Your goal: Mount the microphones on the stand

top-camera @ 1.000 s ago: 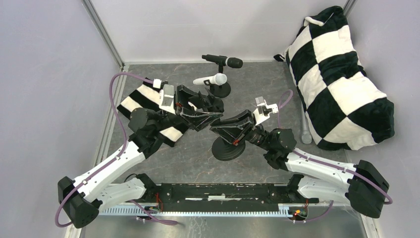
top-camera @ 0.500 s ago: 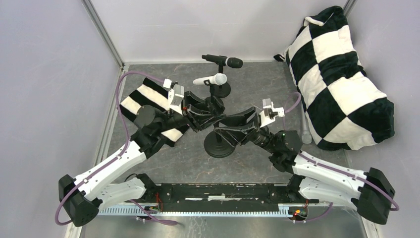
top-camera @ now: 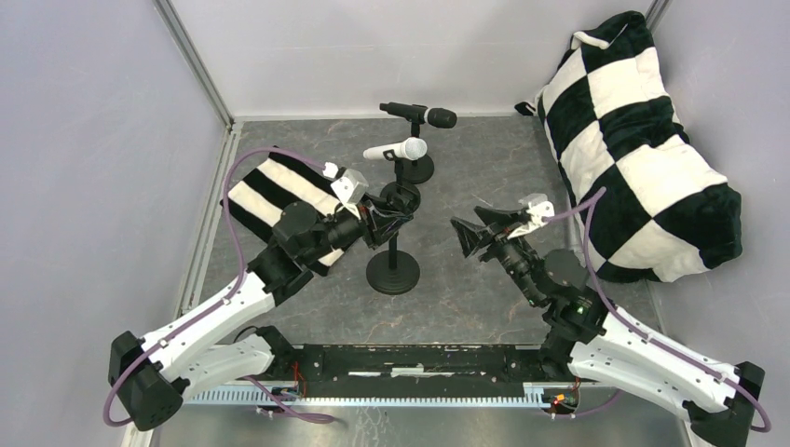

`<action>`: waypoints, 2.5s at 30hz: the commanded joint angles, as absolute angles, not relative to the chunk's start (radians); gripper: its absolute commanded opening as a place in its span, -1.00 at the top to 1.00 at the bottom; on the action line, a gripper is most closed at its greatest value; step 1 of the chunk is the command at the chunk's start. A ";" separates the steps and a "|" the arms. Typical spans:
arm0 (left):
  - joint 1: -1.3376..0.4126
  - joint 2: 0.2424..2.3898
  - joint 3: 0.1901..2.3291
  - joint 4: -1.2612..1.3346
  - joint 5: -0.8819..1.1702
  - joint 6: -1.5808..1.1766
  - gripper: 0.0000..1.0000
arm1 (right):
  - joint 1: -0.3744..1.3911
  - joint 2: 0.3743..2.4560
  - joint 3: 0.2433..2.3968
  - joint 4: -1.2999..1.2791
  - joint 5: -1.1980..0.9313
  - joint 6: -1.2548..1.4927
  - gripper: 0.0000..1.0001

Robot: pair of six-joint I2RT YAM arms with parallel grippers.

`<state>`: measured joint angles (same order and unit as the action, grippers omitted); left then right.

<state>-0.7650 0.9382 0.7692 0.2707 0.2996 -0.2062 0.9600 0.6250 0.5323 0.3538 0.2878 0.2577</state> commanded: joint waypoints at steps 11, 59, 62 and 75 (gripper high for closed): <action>-0.767 1.101 0.583 0.748 0.100 -0.198 0.96 | 0.890 0.789 0.702 -0.508 0.597 0.348 -0.36; -0.767 1.238 0.282 1.122 -0.123 -0.067 -0.96 | 0.460 0.965 0.757 -0.431 0.407 0.201 -0.40; -0.767 1.130 0.250 1.007 -0.132 -0.169 -1.00 | 0.388 1.022 0.771 -0.416 0.409 0.182 -0.40; -0.776 0.581 0.287 0.294 -0.195 -0.406 -1.00 | 0.045 1.282 0.789 -0.302 0.385 0.112 -0.45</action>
